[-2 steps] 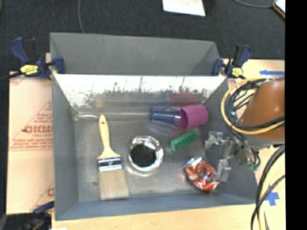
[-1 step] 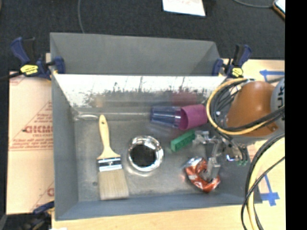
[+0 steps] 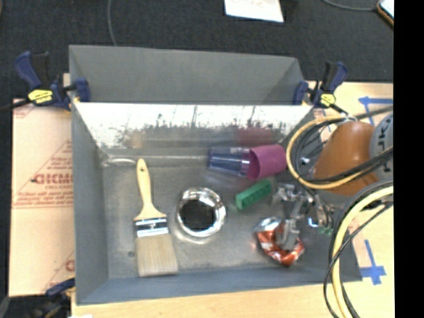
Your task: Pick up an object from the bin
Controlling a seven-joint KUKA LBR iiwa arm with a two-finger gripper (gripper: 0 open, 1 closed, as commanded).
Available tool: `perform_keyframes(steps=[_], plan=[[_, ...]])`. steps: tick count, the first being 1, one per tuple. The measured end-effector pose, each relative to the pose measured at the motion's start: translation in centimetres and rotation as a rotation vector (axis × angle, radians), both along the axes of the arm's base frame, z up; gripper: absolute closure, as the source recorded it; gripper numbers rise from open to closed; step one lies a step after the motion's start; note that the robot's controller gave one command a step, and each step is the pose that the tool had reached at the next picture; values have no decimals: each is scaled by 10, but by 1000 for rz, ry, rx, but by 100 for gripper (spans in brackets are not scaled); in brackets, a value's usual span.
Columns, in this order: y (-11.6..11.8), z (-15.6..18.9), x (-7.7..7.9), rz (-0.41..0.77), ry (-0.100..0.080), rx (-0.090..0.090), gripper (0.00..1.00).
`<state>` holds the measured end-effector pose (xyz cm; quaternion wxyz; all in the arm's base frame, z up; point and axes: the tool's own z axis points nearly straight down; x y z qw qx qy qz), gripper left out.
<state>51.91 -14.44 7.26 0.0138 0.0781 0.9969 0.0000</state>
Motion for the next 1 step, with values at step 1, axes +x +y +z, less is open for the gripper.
perform_keyframes(steps=[1], plan=[[5, 1, 17, 105, 2, -6, 100]])
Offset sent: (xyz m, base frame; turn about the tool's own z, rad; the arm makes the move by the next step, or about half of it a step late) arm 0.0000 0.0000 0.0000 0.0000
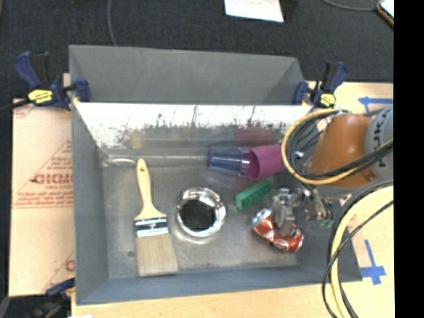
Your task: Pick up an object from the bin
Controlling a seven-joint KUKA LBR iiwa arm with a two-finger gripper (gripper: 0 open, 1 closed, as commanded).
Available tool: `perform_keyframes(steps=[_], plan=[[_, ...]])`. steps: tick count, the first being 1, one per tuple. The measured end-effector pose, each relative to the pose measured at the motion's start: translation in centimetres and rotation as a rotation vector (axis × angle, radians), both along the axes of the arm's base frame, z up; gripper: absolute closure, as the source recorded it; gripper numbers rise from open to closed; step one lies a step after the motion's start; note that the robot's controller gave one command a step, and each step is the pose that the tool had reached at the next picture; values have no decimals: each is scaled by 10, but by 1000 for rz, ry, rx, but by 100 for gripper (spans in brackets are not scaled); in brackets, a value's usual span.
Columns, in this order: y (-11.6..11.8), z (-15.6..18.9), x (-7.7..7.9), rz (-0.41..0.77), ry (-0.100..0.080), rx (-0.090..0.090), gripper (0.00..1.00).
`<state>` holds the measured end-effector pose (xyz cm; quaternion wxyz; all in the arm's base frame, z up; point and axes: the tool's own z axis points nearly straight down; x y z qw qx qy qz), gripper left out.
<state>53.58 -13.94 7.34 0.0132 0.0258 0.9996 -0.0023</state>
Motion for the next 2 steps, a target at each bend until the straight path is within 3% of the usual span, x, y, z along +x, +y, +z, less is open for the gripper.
perform_keyframes(steps=[1, 2], plan=[[0, 0, 0, 1, 0, 0, 100], [1, 30, -3, 1, 10, 3, 100]])
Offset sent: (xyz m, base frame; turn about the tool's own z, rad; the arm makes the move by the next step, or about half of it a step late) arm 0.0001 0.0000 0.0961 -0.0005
